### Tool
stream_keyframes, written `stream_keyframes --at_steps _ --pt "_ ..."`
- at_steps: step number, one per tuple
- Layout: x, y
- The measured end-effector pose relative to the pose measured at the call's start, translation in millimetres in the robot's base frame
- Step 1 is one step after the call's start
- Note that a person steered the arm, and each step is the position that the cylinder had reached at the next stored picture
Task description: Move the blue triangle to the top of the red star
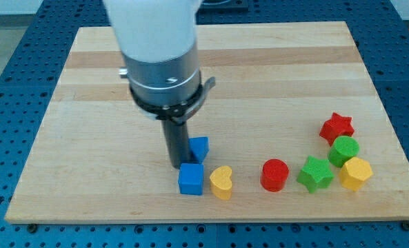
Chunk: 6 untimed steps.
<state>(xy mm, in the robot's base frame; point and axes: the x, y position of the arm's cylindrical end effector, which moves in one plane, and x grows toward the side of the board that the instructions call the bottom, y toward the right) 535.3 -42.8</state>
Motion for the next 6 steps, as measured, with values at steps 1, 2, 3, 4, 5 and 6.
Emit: stream_keyframes --at_steps 1,2,3,4,5,6 --pt "-14.6 24.4" --pt "-36.3 42.9" --pt "-52.7 67.0" --pt "-67.3 89.5" --pt "-83.4 104.6" --pt "-106.8 94.9"
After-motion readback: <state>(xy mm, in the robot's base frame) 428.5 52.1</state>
